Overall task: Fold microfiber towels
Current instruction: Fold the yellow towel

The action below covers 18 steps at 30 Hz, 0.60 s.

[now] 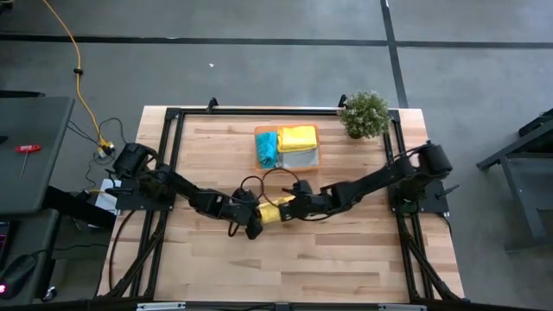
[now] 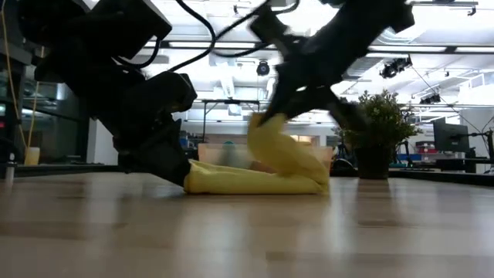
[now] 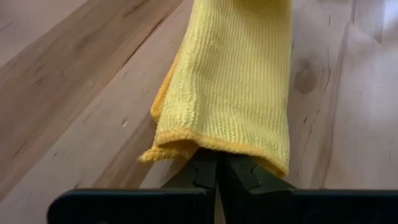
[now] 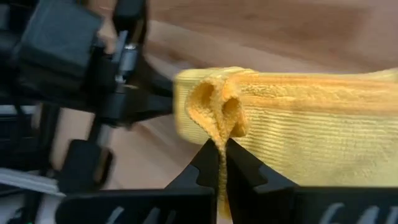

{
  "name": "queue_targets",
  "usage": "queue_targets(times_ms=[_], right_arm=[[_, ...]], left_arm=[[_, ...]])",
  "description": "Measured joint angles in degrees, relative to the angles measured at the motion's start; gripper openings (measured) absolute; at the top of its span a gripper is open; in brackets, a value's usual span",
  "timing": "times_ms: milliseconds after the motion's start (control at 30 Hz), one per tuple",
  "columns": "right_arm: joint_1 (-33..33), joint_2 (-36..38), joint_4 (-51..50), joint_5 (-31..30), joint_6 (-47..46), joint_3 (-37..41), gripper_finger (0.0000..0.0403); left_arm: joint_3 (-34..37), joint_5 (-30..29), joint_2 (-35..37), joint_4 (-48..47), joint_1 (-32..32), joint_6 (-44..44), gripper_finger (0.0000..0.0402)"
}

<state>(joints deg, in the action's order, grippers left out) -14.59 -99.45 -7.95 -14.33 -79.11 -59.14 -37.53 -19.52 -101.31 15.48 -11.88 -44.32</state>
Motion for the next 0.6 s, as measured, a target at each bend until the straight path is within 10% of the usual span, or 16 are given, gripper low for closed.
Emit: queue_targets(times_ms=[400, 600], right_arm=[[0.35, -7.5, 13.68, 1.36, -1.93, -1.94, 0.0004], [1.05, -7.25, 15.36, 3.04, 0.26, -1.92, 0.0076]], left_arm=[[-0.03, -0.3, 0.02, -0.51, 0.0, 0.92, 0.0], [-0.03, -0.01, 0.04, -0.51, 0.0, 1.05, 0.0]])
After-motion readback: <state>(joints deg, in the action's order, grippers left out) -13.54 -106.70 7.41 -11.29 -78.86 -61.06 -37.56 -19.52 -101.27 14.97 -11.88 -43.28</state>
